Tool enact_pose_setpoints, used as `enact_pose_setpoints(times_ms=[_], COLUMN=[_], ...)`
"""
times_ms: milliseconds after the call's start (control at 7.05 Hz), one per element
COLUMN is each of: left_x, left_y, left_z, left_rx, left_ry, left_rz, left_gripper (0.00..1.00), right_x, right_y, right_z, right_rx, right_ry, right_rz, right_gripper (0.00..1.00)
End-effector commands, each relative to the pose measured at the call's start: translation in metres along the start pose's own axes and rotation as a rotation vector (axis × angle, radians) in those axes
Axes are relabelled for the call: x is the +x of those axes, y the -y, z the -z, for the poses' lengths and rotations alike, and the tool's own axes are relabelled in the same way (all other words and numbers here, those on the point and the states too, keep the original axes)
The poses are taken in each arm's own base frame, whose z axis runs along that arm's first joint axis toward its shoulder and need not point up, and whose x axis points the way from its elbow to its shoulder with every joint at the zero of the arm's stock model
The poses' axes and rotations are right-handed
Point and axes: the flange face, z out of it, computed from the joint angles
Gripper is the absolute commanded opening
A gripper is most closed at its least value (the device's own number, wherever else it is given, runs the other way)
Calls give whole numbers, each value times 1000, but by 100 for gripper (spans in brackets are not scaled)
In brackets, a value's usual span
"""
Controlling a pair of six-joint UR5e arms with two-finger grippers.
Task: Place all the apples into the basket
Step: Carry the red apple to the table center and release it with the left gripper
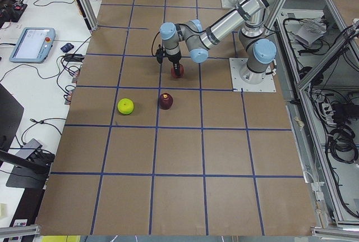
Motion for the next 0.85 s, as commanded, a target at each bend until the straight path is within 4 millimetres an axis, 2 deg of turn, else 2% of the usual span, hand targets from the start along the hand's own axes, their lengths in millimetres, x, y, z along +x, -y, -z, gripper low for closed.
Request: enact_pose_setpoints(times_ms=[0, 142, 284, 426, 568, 709], left_x=[39, 111, 185, 246, 289, 312], left_y=[12, 3, -4, -7, -1, 5], left_z=[57, 59, 76, 73, 64, 49], left_rx=[32, 39, 98, 99, 113, 115], left_ry=[-40, -93, -98, -100, -114, -120], left_rz=[28, 98, 132, 204, 168, 161], left_gripper=[0, 0, 0, 0, 0, 0], right_x=[2, 3, 2, 3, 2, 1], right_y=[10, 9, 7, 7, 6, 6], right_z=[0, -8, -17, -20, -21, -21], right_rx=[96, 78, 61, 53, 53, 53], right_ry=[-15, -9, -3, -4, -2, -2], right_rz=[6, 4, 1, 3, 6, 6], right_gripper=[100, 100, 100, 100, 100, 100])
